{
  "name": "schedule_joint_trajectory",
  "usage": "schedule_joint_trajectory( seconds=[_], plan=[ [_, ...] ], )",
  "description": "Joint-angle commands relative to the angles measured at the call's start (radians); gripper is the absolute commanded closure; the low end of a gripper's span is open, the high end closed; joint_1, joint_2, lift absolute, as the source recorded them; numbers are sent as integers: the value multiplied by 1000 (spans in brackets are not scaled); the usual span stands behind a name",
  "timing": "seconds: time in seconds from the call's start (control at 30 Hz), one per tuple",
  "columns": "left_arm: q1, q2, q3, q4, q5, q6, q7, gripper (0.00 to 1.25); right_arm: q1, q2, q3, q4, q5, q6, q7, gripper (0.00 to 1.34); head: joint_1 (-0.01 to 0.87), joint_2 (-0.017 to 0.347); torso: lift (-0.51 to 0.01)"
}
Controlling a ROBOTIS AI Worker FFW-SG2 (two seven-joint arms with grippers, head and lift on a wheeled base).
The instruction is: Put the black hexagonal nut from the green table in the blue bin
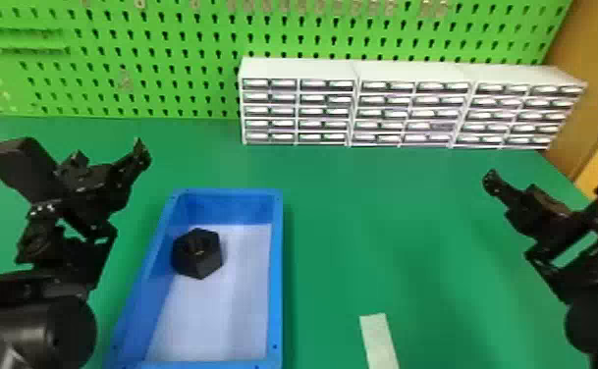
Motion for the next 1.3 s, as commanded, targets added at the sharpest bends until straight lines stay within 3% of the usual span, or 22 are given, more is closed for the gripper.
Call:
schedule_joint_trajectory(
  seconds=[0.0, 1.27],
  plan=[
    [7, 0, 4, 0, 7, 0, 1, 185, 2, 0, 5, 5, -10, 0, 0, 260, 692, 9, -97],
    [7, 0, -2, 5, 4, 16, 4, 186, -4, -9, 20, 10, -17, 3, 0, 260, 692, 9, -97]
  ],
)
